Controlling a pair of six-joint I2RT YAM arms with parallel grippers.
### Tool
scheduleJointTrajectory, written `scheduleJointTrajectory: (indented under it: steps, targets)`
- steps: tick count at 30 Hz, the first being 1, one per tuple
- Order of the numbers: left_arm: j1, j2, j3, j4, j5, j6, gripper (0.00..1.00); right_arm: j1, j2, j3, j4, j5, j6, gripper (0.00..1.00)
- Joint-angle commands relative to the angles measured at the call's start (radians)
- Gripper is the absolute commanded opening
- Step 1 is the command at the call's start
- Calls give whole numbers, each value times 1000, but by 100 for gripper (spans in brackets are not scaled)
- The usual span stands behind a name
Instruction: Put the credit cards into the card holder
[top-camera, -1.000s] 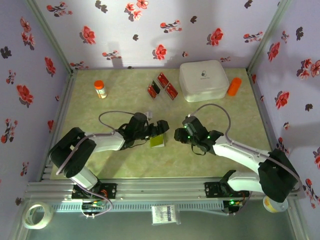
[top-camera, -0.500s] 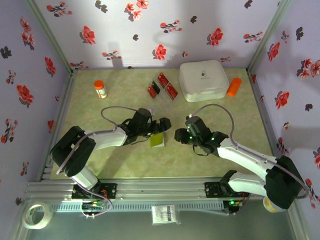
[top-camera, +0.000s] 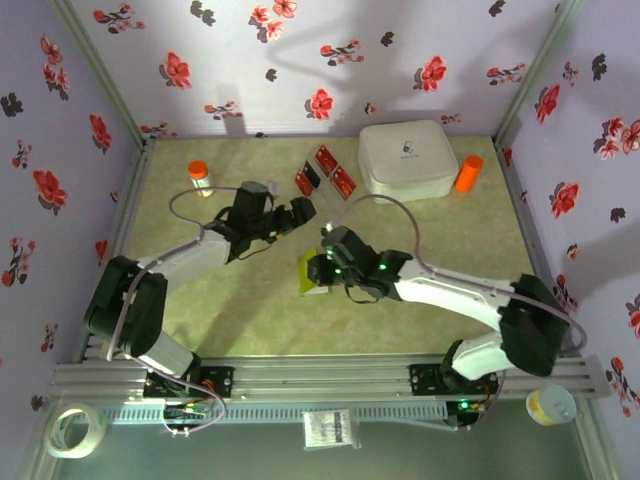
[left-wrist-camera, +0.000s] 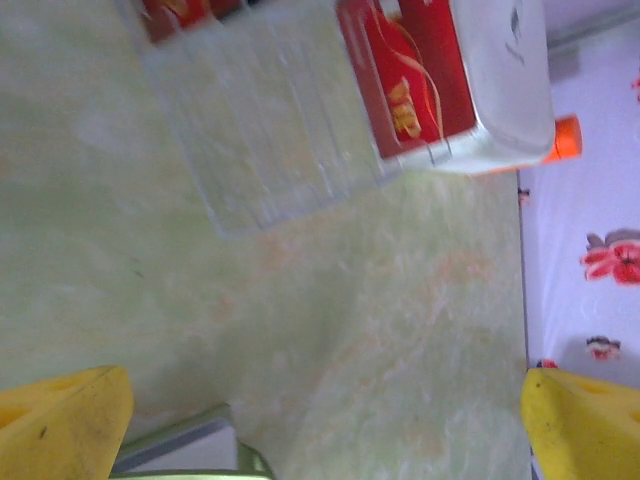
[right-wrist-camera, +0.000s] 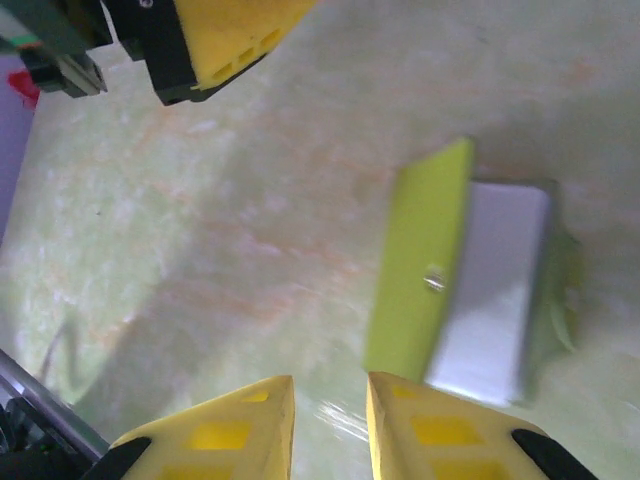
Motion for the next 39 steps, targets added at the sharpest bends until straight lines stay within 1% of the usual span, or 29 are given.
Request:
scheduleJointTrajectory:
  steps: [1, 4, 8, 13, 18, 25, 30, 39]
  targets:
    - [61, -53, 15, -123, 27, 63, 100, 20, 99, 103, -41, 43, -44, 26]
    - [100, -66, 18, -216, 26, 91, 100, 16, 157, 150, -62, 85, -59, 24]
    - [113, -74, 14, -310, 12, 146, 100, -5, 208, 164, -69, 86, -69, 21]
    - [111, -78, -19, -343, 5, 185, 100, -35, 223, 99, -40, 85, -53, 17]
    - [103, -81, -38, -365, 0, 223, 100, -63, 221, 6, 30, 59, -14, 12]
    - [36, -71, -24, -416, -47, 289, 100, -64, 238, -79, 107, 47, 24, 7]
    - [-33, -44, -5, -452, -117, 329, 100, -64, 235, -118, 137, 47, 42, 6]
    - [-128, 34, -6, -421, -164, 329, 100, -65, 219, -174, 186, 38, 75, 5]
